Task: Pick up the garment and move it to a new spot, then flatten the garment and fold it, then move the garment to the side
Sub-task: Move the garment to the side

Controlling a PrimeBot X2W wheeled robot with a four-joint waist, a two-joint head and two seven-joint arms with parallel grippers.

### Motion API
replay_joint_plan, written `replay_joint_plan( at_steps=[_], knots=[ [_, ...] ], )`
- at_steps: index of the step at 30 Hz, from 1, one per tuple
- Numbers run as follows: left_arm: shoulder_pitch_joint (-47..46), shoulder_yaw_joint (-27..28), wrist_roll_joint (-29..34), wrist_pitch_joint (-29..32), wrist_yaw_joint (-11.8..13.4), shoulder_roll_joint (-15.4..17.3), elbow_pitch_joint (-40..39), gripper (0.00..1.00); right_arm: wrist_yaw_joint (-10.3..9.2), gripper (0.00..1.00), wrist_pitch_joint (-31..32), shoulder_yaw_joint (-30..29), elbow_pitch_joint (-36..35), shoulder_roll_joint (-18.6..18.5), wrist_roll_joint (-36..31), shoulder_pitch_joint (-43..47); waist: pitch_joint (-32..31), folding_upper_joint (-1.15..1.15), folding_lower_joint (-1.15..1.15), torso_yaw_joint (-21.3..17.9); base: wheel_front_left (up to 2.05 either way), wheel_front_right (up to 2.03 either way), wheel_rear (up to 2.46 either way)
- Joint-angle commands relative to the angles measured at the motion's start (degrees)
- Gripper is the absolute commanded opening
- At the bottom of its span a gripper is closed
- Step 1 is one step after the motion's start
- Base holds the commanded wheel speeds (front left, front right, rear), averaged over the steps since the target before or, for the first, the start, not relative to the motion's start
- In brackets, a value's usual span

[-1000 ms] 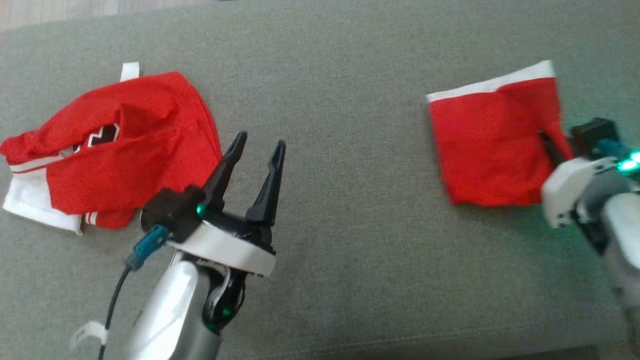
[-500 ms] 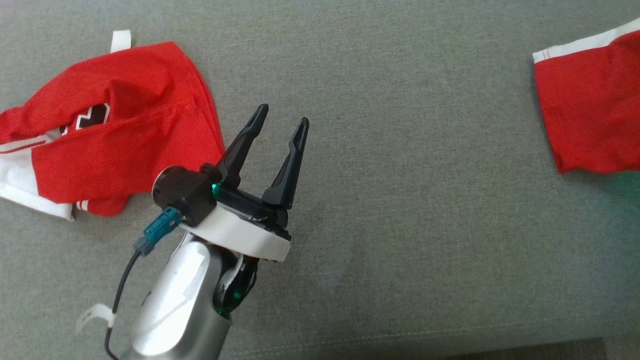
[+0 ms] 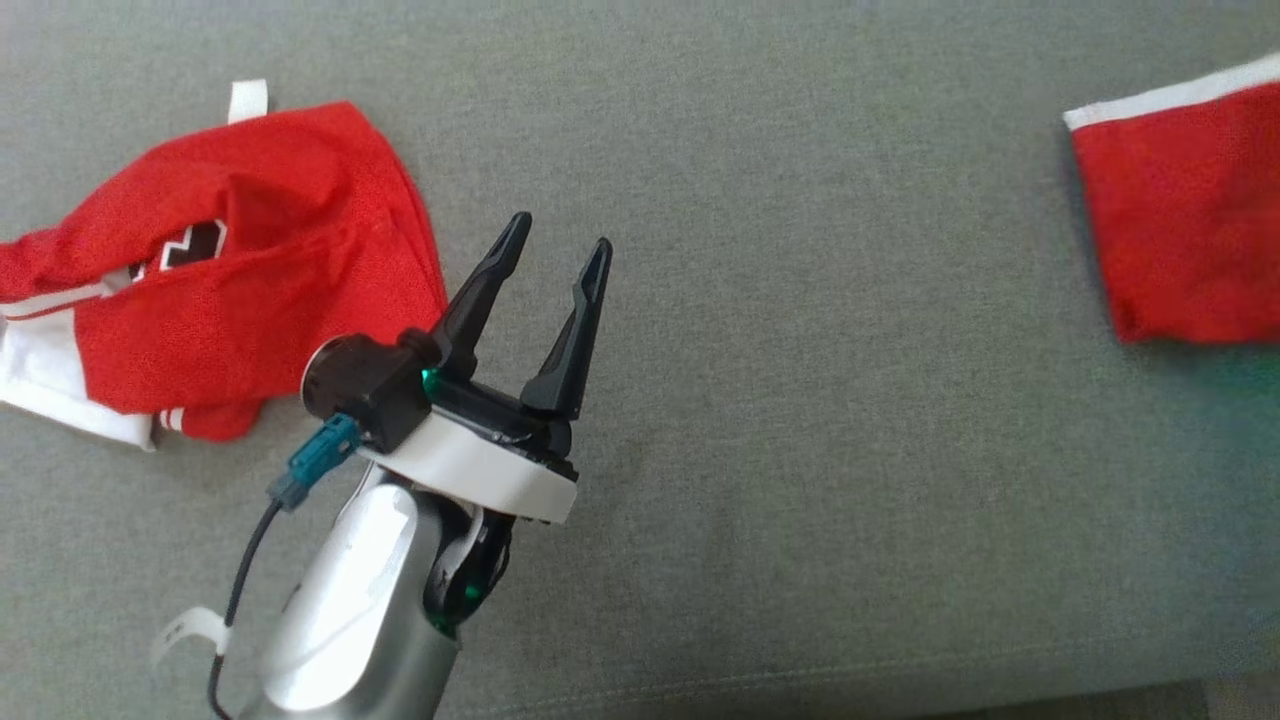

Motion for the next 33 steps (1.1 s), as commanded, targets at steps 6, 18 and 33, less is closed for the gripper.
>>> replay_joint_plan(
  at_steps=[6,18,33],
  knots=[
    [0.8,2.7,-0.58,-0.29,-0.35,0.42,-1.58,1.0,-0.05,1.0,-1.57,-2.3,-6.41,3.5,-0.62,2.17,-4.12,0.0,0.0,0.51,0.0,0.0,0.0],
    [6.41,9.65,-0.4,-0.29,0.46,0.42,-2.5,1.0,-0.05,1.0,-7.04,-5.5,-19.6,20.82,2.89,11.06,-11.87,0.0,0.0,1.99,0.0,0.0,0.0],
    [15.11,13.91,-0.72,-0.29,0.15,0.42,-2.2,1.0,-0.05,1.0,-17.58,-3.05,-24.07,29.29,5.78,27.34,-16.65,0.0,0.0,3.54,0.0,0.0,0.0]
  ],
)
